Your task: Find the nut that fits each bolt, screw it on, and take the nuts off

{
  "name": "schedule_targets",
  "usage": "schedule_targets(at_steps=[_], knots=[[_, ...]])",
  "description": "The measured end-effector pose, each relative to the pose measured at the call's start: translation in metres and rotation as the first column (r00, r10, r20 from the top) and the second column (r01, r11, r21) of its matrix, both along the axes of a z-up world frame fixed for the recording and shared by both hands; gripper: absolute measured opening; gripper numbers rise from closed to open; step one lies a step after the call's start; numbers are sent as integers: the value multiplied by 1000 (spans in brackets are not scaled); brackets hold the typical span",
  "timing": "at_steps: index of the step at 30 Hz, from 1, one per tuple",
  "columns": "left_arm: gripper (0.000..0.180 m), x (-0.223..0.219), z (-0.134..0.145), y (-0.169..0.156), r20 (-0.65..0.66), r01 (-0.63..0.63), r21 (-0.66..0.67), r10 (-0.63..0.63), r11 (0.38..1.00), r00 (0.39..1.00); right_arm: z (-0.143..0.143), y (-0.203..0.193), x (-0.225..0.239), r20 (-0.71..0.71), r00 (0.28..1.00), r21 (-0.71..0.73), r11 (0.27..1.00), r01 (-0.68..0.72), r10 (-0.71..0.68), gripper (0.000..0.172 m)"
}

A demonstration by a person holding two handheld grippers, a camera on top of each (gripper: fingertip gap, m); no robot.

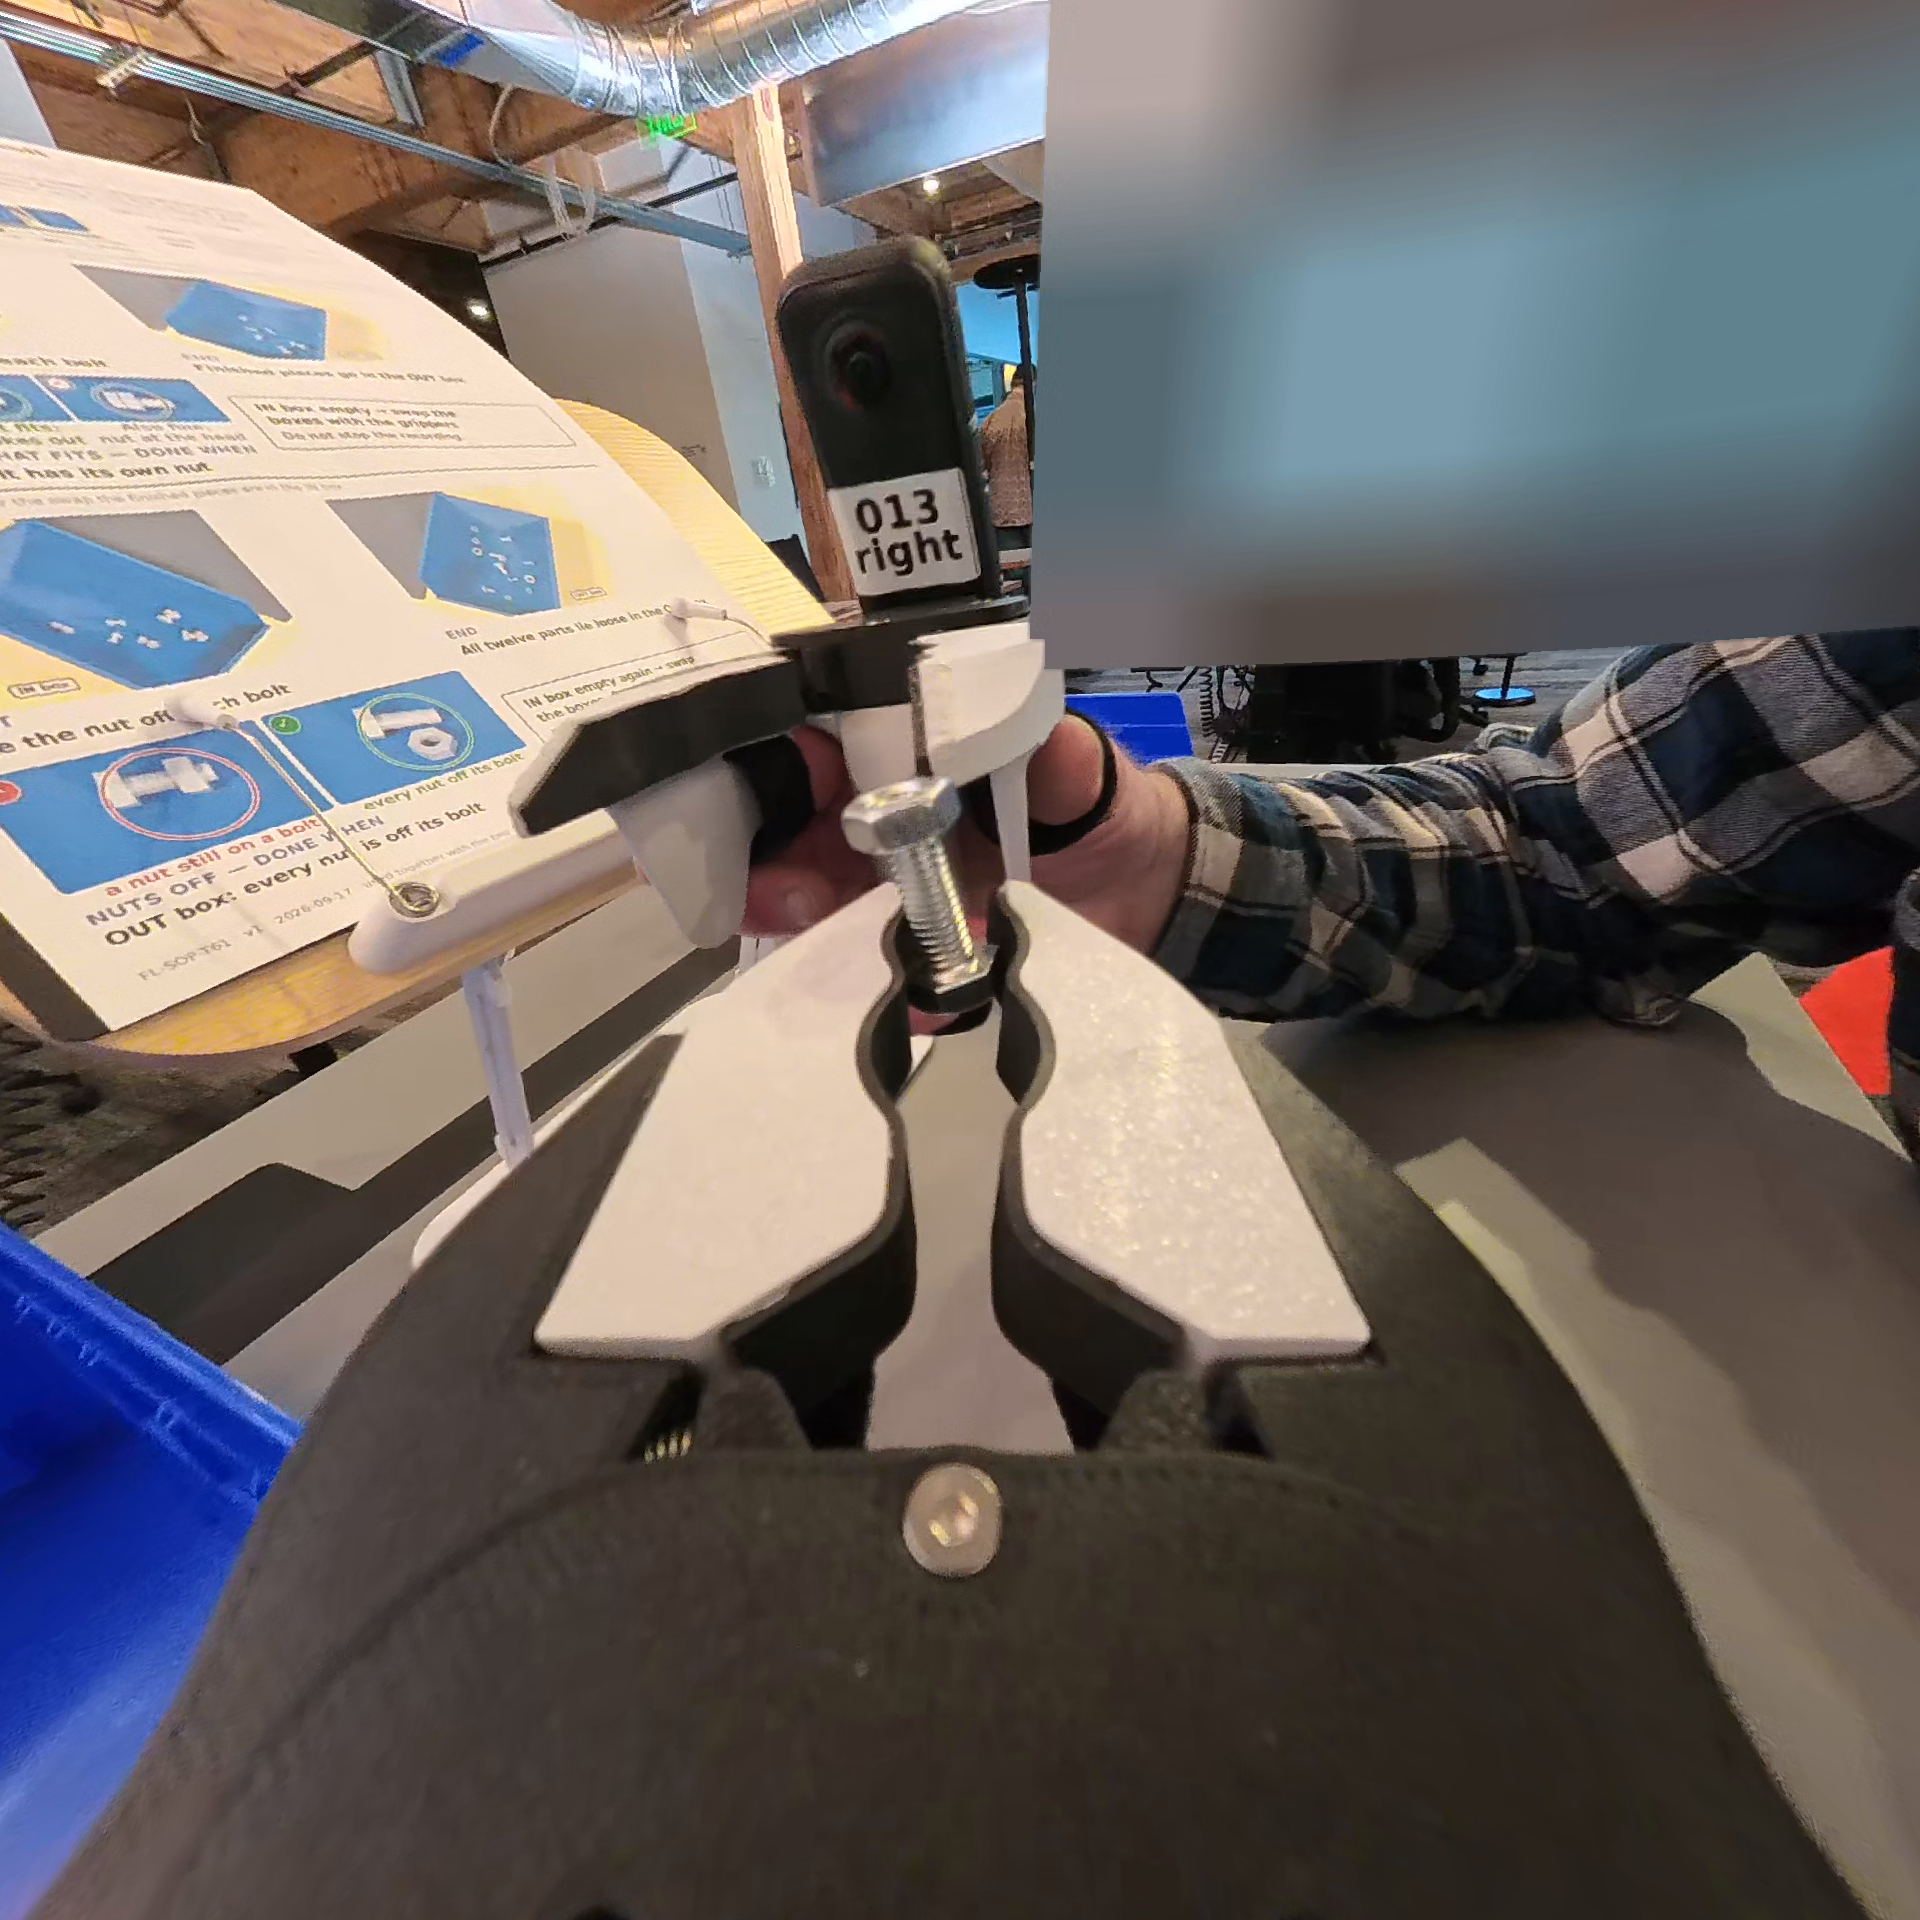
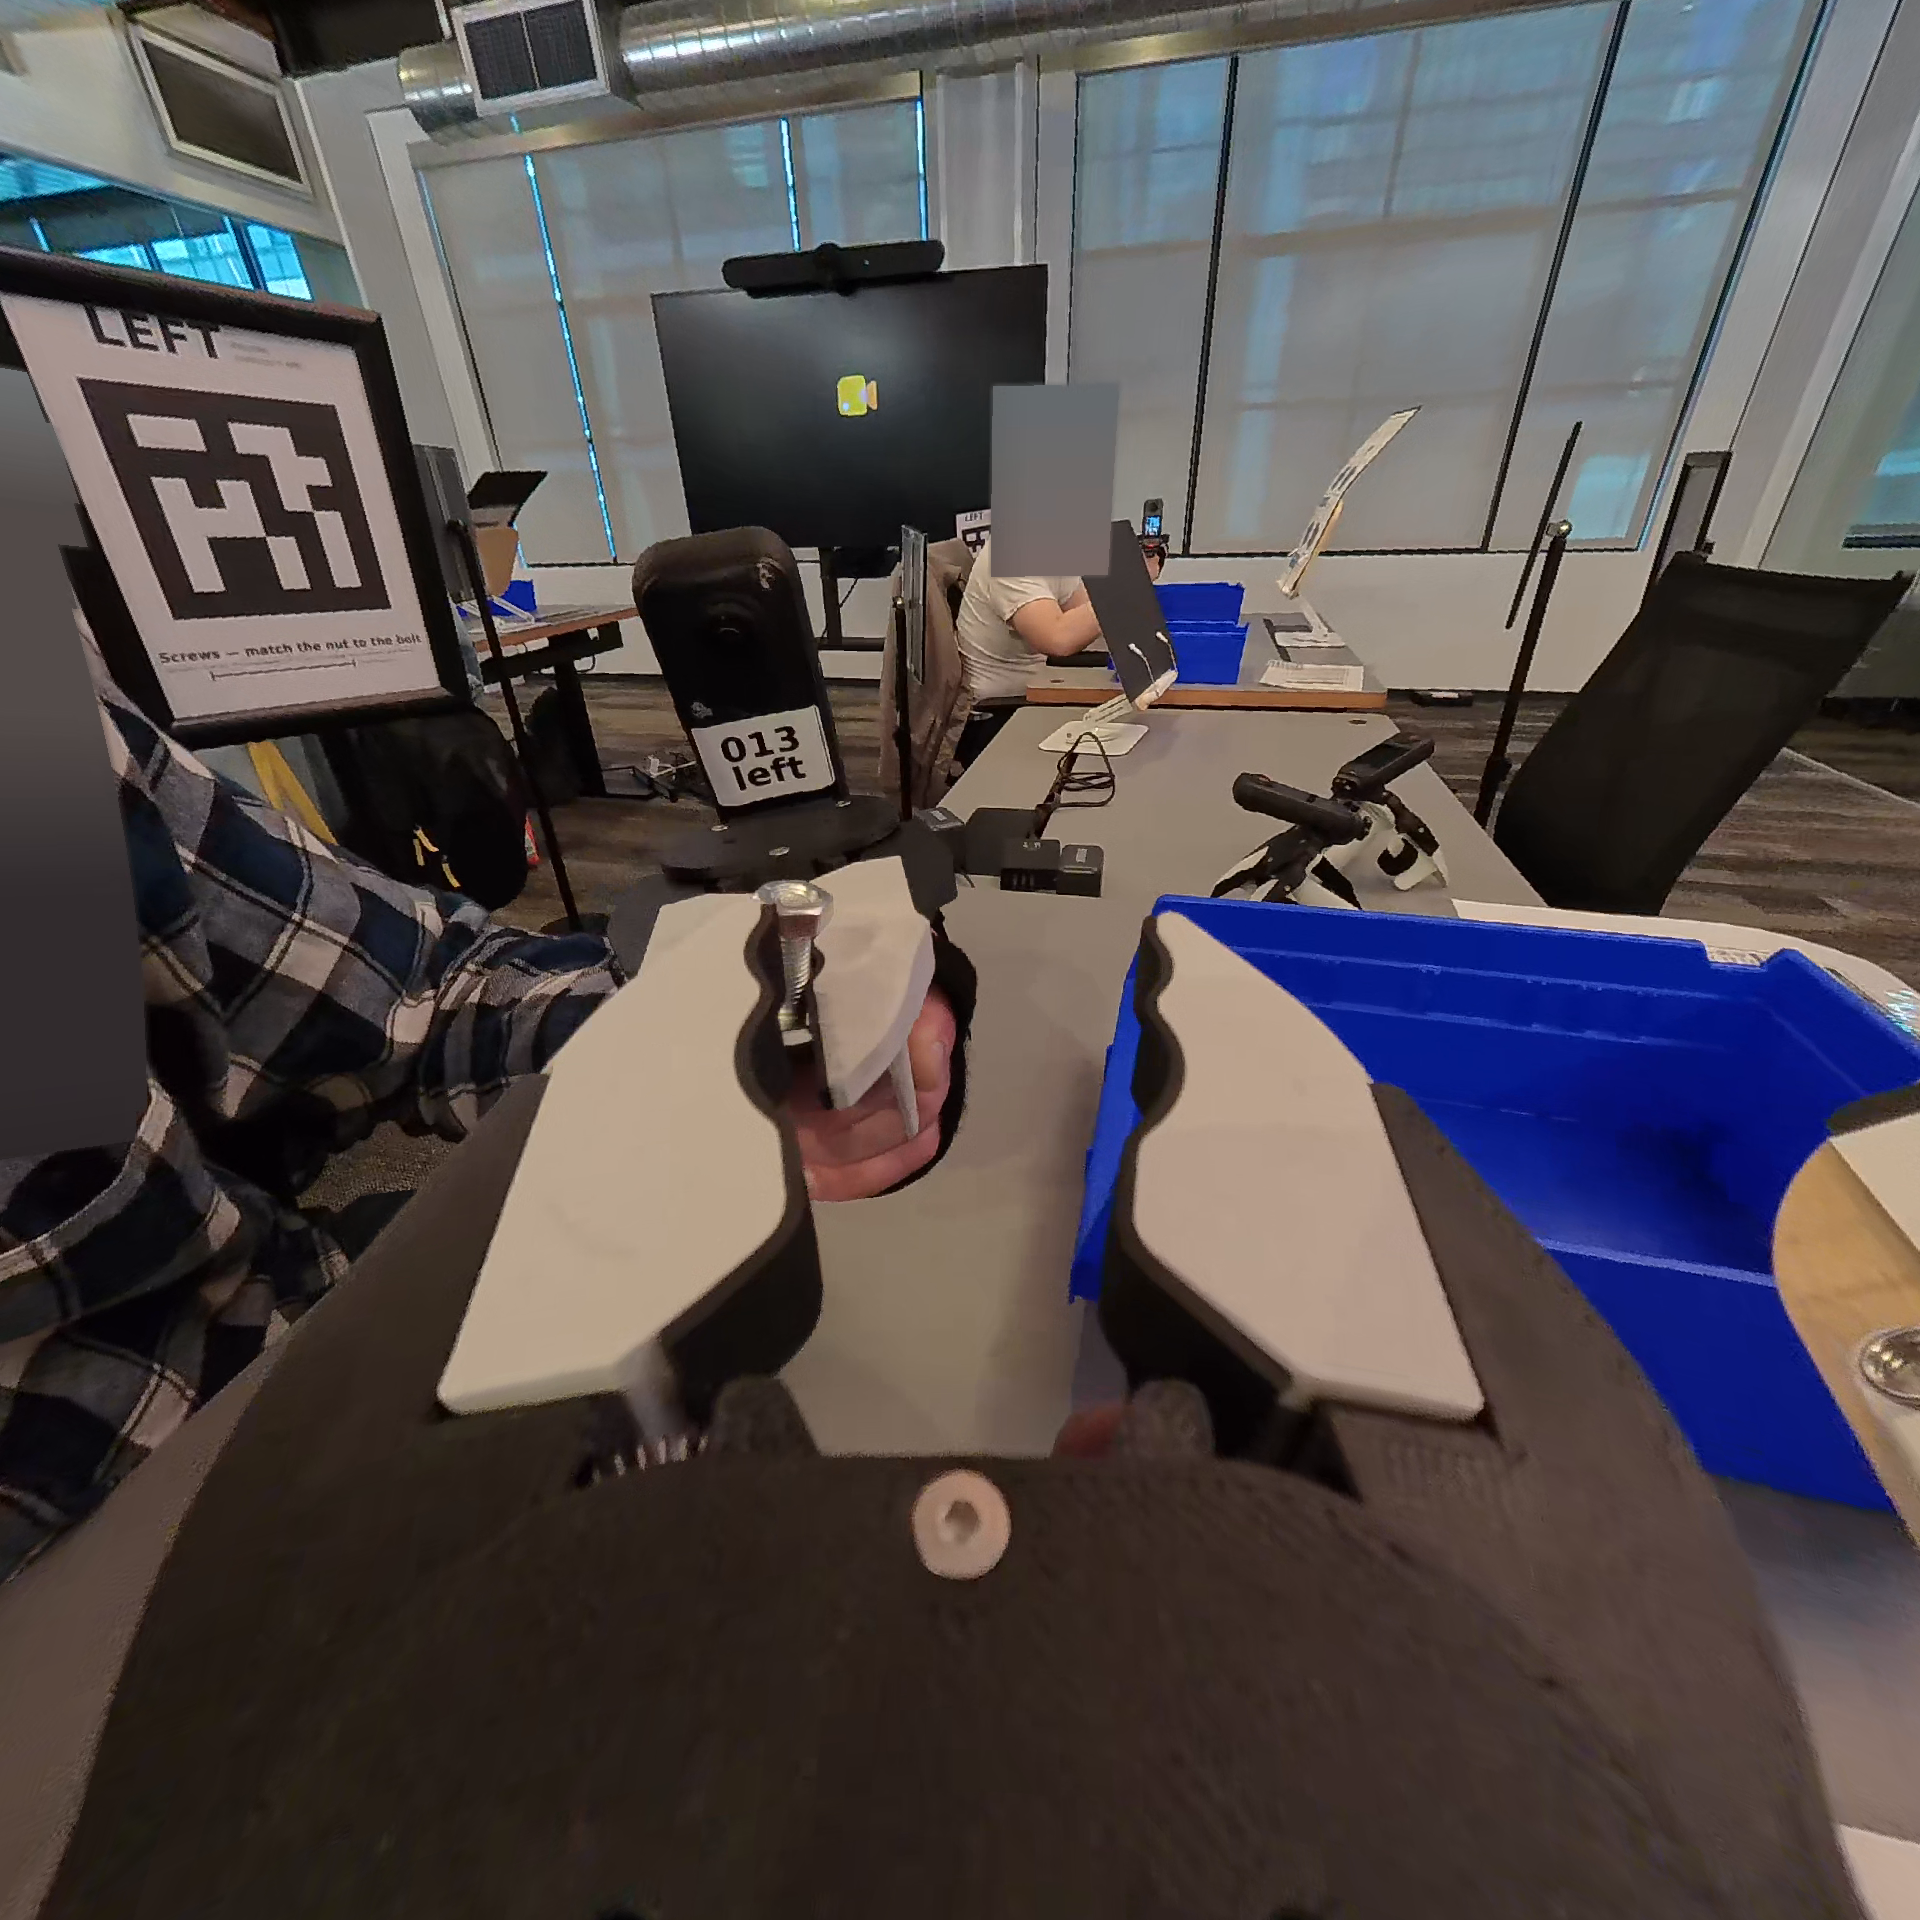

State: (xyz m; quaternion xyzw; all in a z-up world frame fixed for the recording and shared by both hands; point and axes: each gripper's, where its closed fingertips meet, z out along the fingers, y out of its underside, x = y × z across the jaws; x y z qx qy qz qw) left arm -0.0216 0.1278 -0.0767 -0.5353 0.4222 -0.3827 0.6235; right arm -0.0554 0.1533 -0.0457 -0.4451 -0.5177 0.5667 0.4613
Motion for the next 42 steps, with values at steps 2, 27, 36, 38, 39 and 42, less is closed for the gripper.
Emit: schedule_targets(at_steps=[2,27,36,38,39,42], knots=[[11,-1,-1,1,-17,-19,15,19,1000,1000,0,0,0,2,1000,-2,1000,2,-2,66],[12,3,-39,-13,-59,-167,0,167,986,984,-39,-40,10,-23,1000,31,999,-17,18,71],[11,15,-55,-12,-42,-134,-75,131,988,990,-55,-25,9,-15,999,-57,998,29,-30,72],[11,15,-54,-12,-36,-129,-76,126,989,991,-56,-23,9,-16,999,-68,997,37,-38,71],[11,15,-54,-12,-38,-130,-72,127,989,991,-57,-21,8,-10,999,-71,997,41,-41,72],[11,15,-54,-12,-37,-130,-74,127,989,991,-59,-18,9,-9,999,-85,995,44,-45,73]])
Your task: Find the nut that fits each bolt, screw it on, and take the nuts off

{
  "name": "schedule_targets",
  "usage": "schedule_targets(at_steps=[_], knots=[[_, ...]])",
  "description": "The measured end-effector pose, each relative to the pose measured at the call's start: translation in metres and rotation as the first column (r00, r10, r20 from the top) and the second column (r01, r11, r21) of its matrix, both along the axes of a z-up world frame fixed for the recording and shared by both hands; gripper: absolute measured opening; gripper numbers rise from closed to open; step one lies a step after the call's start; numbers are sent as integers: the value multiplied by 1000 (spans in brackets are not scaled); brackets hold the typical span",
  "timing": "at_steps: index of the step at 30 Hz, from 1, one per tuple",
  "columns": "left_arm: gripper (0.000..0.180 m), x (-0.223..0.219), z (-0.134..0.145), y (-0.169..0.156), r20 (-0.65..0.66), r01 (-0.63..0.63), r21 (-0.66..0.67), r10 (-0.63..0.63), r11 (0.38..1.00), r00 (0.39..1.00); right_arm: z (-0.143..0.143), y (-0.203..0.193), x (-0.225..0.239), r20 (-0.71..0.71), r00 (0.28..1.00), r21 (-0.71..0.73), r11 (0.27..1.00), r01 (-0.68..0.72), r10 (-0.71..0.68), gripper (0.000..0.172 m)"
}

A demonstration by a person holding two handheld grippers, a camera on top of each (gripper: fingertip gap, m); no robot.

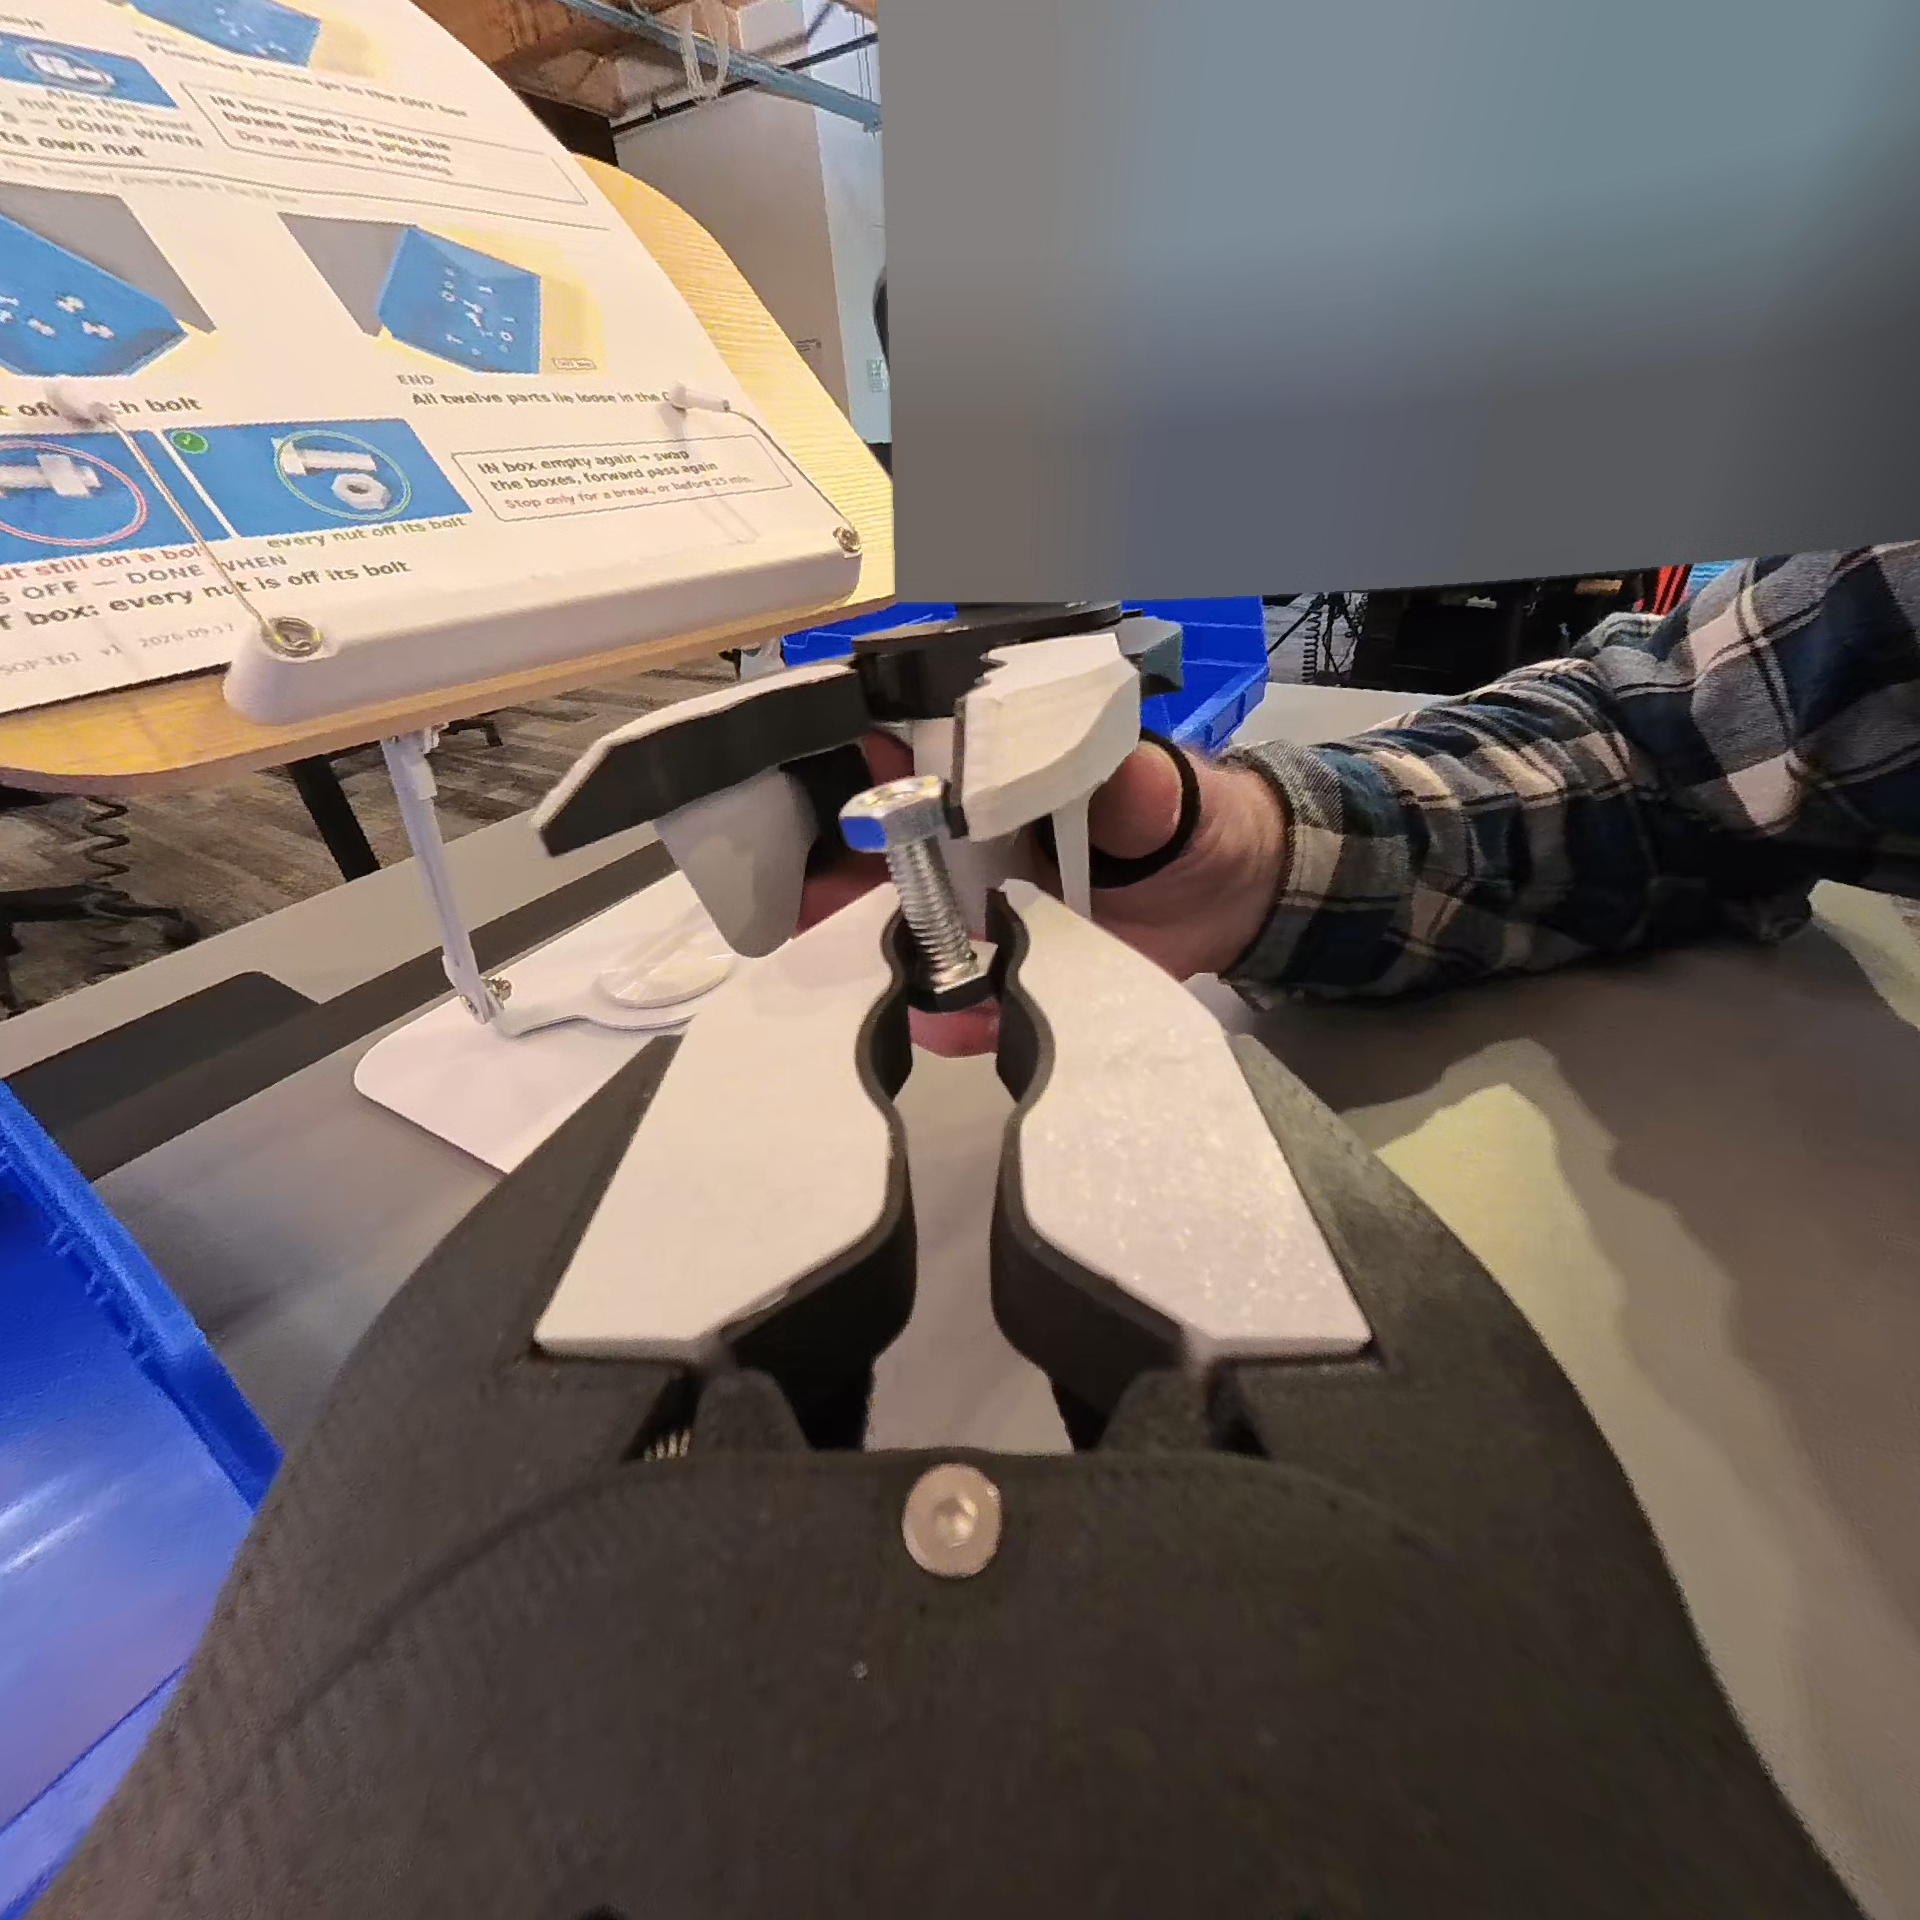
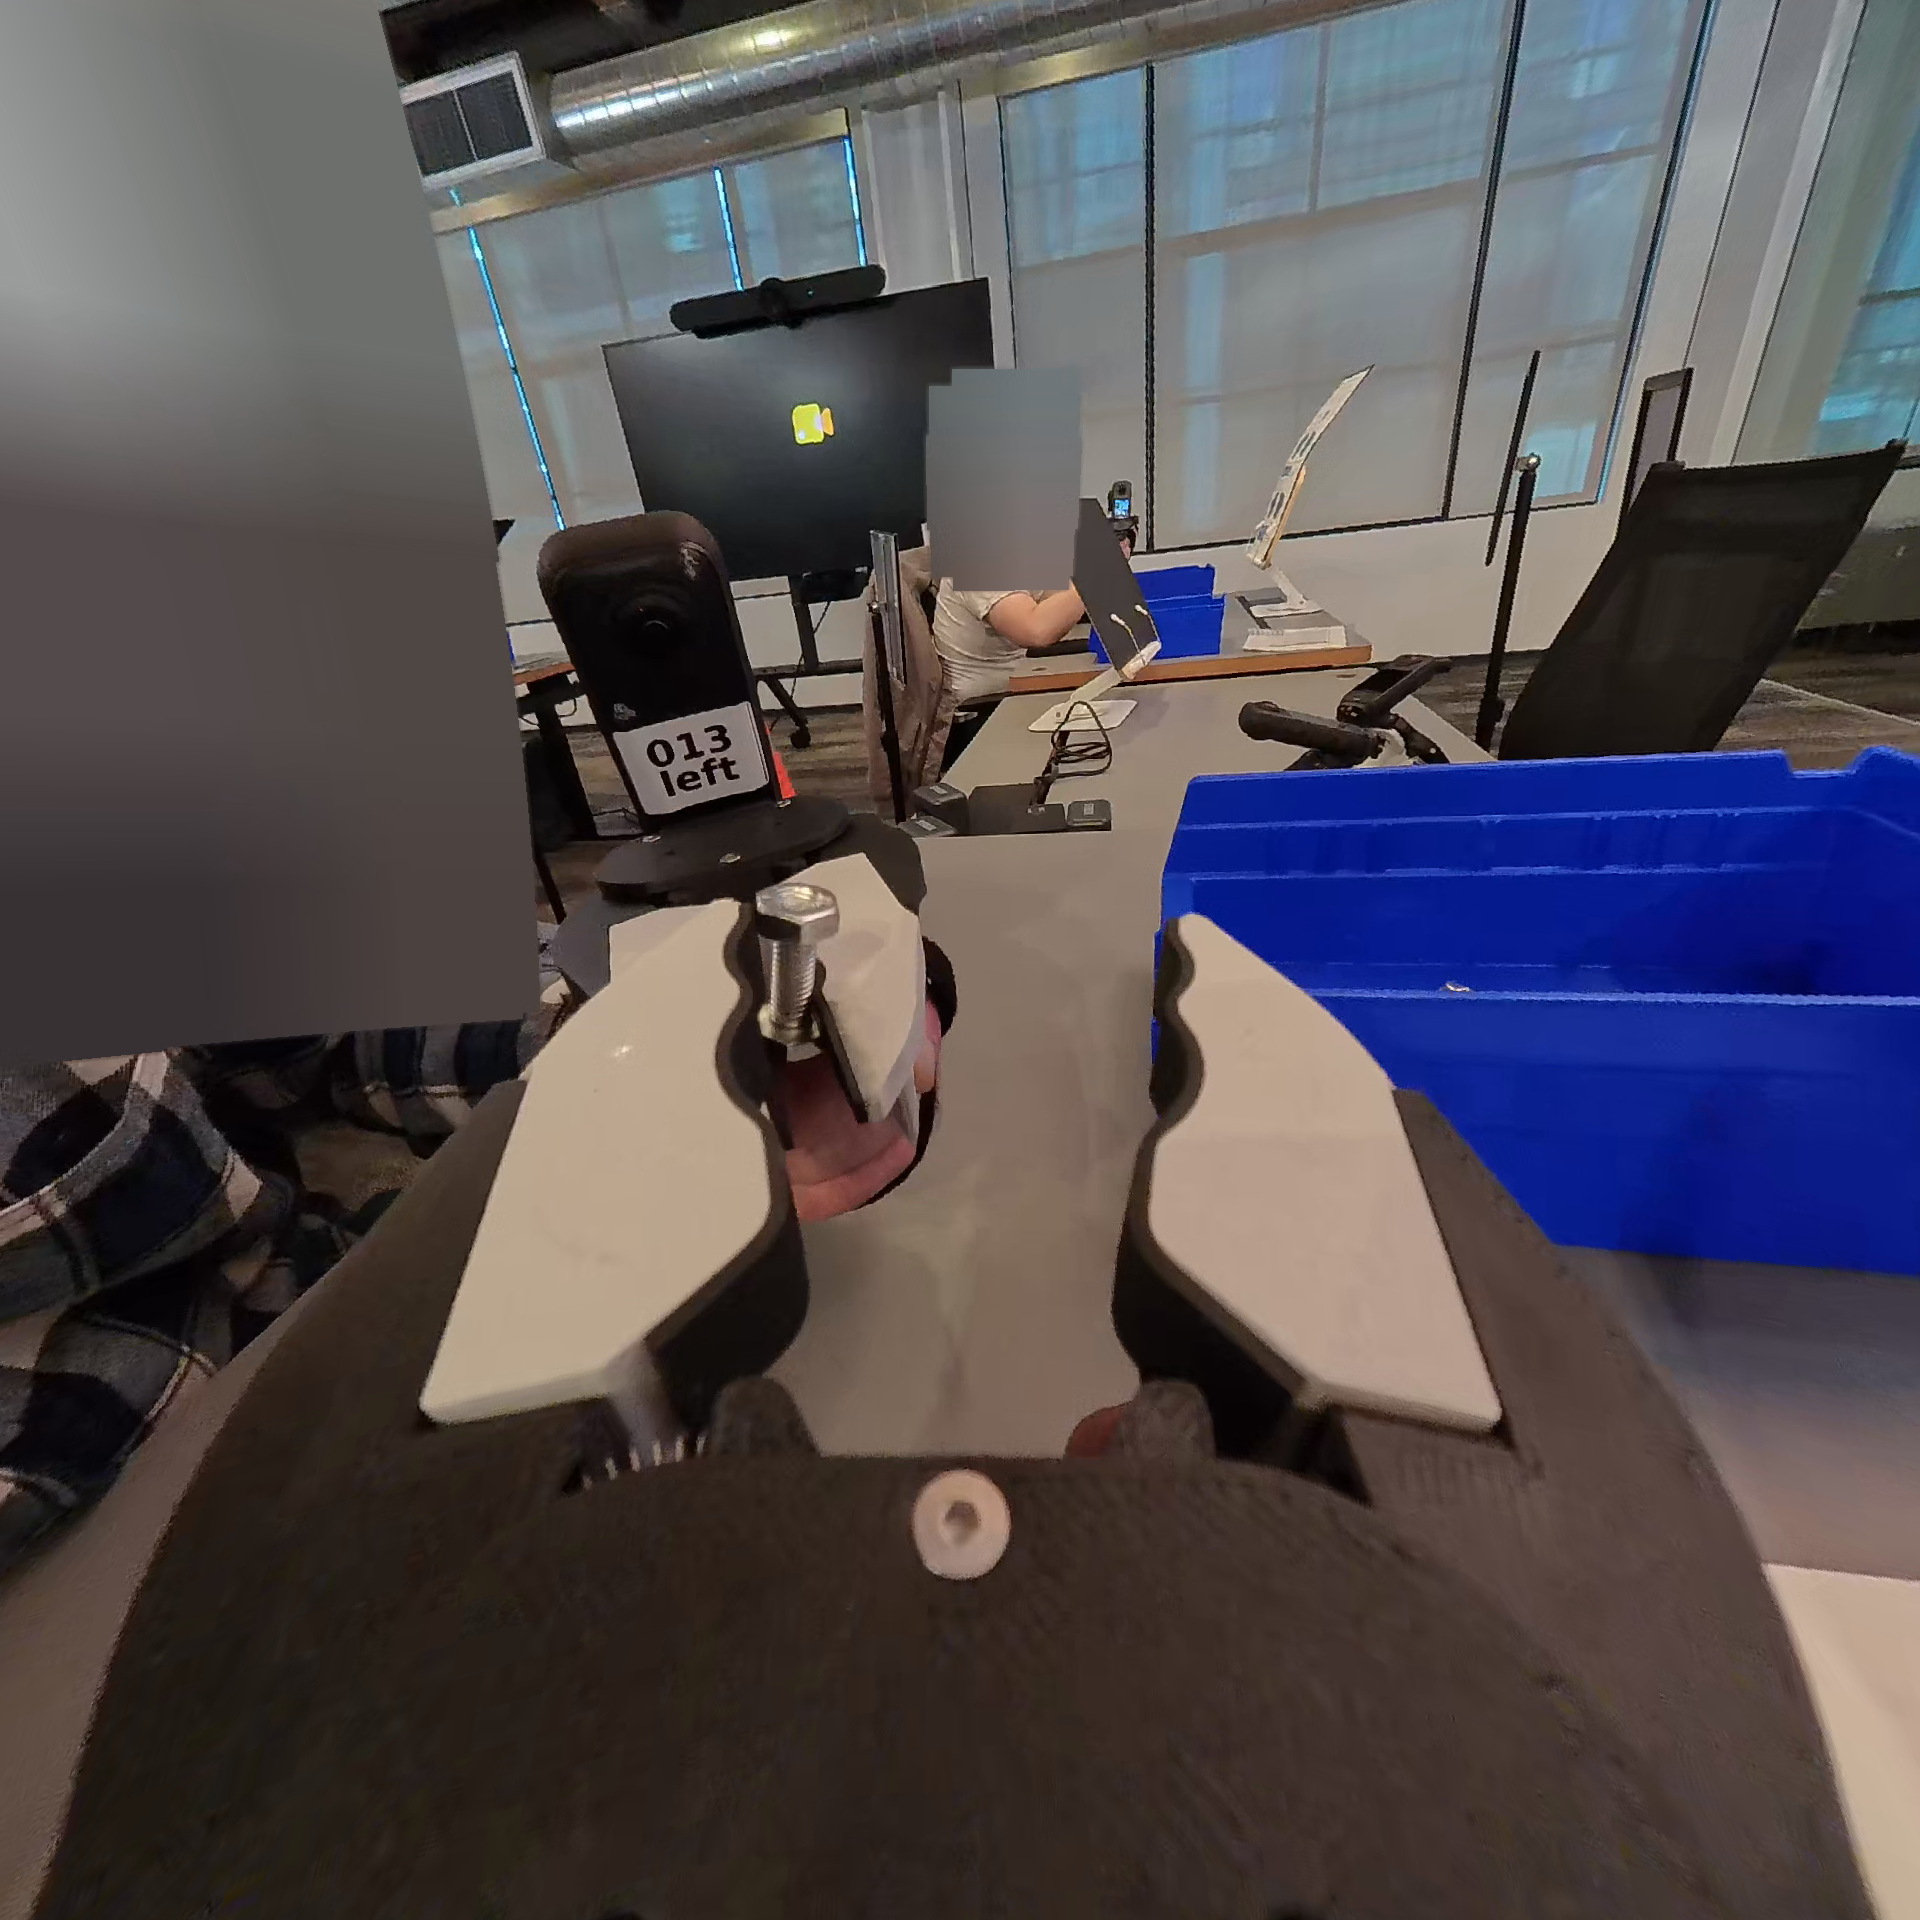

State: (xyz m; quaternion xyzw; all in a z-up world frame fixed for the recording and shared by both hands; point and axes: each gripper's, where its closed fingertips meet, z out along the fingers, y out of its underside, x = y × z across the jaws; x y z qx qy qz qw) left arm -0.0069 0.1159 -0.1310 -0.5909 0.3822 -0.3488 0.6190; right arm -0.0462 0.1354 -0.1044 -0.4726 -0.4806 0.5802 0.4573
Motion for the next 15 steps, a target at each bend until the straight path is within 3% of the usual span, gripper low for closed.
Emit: schedule_targets(at_steps=[7,15], knots=[[11,-7,3,4,8,-21,9,21,1000,1000,-6,25,9,8,999,-70,996,54,-53,69],[12,-5,-3,5,-40,-34,18,35,999,999,2,0,3,-13,1000,-26,999,-29,28,68]])
